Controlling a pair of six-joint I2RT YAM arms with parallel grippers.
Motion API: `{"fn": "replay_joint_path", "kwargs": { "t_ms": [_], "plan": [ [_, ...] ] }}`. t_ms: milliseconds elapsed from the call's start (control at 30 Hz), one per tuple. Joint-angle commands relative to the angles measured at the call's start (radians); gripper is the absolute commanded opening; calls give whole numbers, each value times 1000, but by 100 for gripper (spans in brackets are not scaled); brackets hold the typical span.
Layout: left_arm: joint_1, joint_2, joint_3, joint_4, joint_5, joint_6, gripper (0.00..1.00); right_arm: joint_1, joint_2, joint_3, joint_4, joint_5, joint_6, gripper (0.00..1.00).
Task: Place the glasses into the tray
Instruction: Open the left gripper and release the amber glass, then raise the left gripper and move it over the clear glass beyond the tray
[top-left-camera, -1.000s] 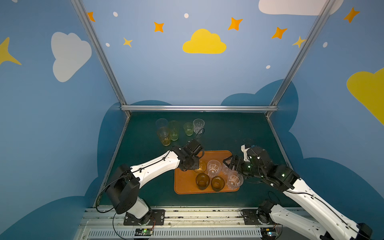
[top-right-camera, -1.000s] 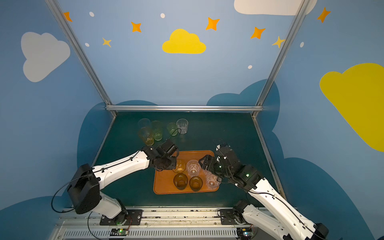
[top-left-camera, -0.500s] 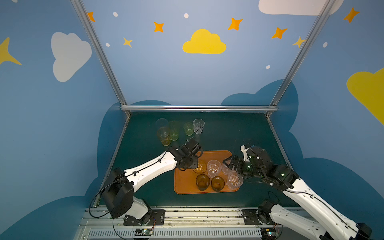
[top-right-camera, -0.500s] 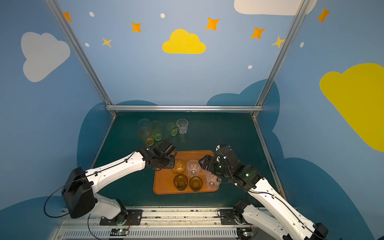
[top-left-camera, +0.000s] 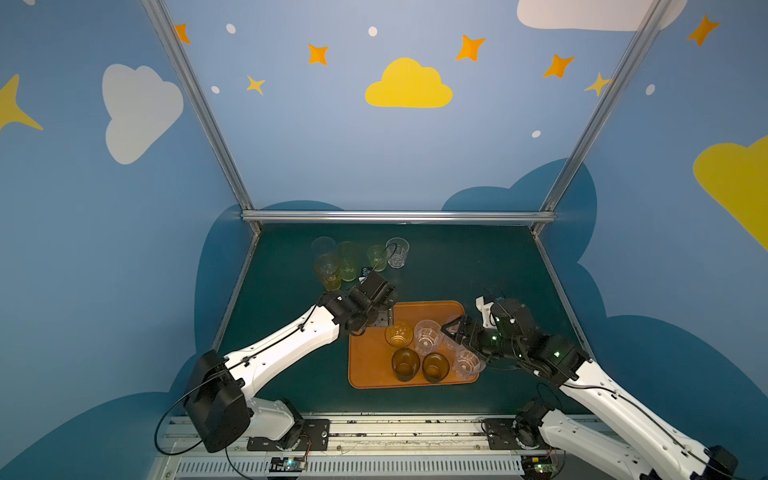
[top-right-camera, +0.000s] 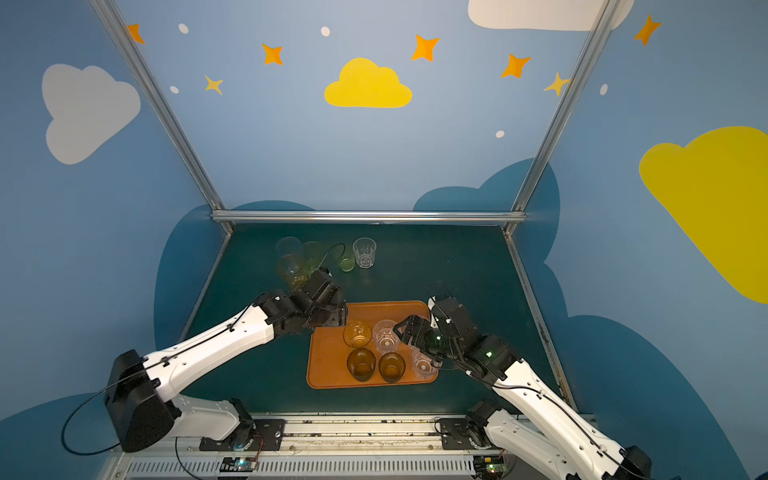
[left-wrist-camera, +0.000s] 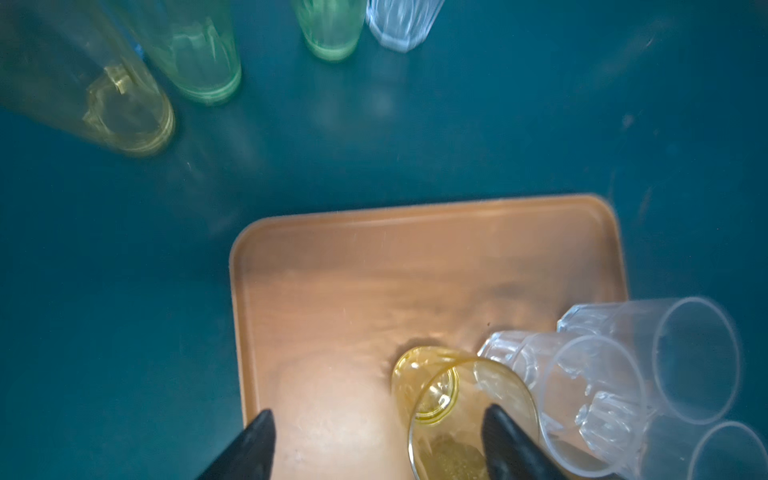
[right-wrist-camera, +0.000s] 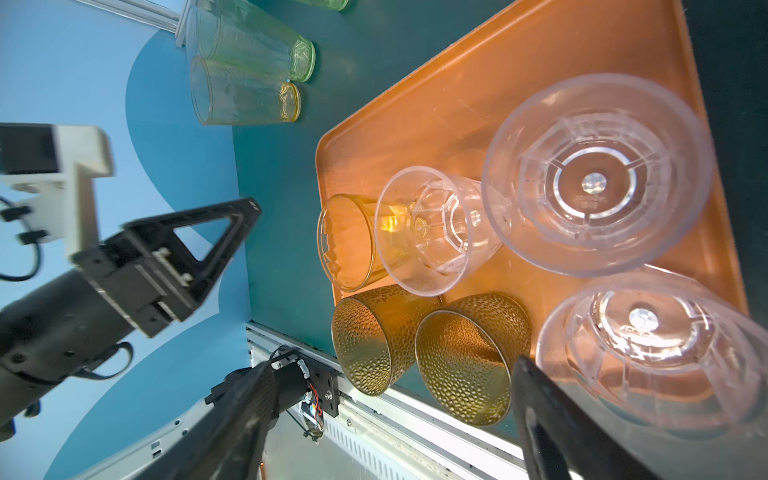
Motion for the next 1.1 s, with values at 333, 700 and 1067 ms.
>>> {"fn": "replay_joint_path", "kwargs": {
  "t_ms": [333,700,1067],
  "plan": [
    [71,-82,-75,231,-7,41,100,-12,-121,11,-107,36,53,87],
    [125,78,5,298,79,38,100,-12,-202,-57,-138,40,64,87],
    [146,324,251,253,23,150,90,-15,-277,-76,-172,56,48,87]
  ]
}}
